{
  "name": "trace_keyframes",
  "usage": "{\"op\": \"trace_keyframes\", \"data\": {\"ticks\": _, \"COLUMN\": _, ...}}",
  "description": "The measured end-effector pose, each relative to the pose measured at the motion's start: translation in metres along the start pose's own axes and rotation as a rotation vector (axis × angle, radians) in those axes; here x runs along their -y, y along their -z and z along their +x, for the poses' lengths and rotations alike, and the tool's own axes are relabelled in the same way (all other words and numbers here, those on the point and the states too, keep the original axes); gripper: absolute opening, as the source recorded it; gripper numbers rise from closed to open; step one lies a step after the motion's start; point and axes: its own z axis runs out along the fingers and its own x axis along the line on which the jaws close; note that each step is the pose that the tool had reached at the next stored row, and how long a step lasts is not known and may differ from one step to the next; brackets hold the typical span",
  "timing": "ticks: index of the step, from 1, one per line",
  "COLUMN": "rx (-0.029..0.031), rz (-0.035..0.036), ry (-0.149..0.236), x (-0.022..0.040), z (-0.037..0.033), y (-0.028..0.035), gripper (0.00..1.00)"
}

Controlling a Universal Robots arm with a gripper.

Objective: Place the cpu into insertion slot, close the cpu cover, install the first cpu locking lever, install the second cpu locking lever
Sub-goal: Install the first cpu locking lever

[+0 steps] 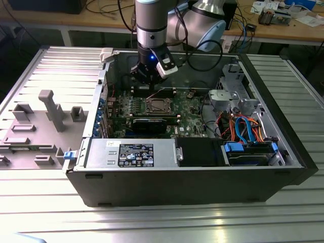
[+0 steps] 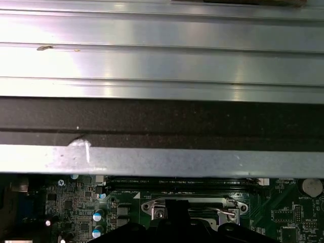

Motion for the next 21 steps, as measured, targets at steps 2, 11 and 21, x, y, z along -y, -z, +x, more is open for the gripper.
{"op": "trace_keyframes", "data": {"ticks": 2, "rx": 0.0001, "rz": -0.0001, "ry": 0.000, "x": 0.0000, "z": 0.0000, "y": -0.0003, "gripper": 0.11}}
{"op": "trace_keyframes", "data": {"ticks": 11, "rx": 0.0003, "rz": -0.0005, "ry": 0.000, "x": 0.0000, "z": 0.0000, "y": -0.0010, "gripper": 0.11}}
{"op": "trace_keyframes", "data": {"ticks": 21, "rx": 0.0000, "rz": -0.0013, "ry": 0.001, "x": -0.0031, "z": -0.0057, "y": -0.0051, "gripper": 0.11}}
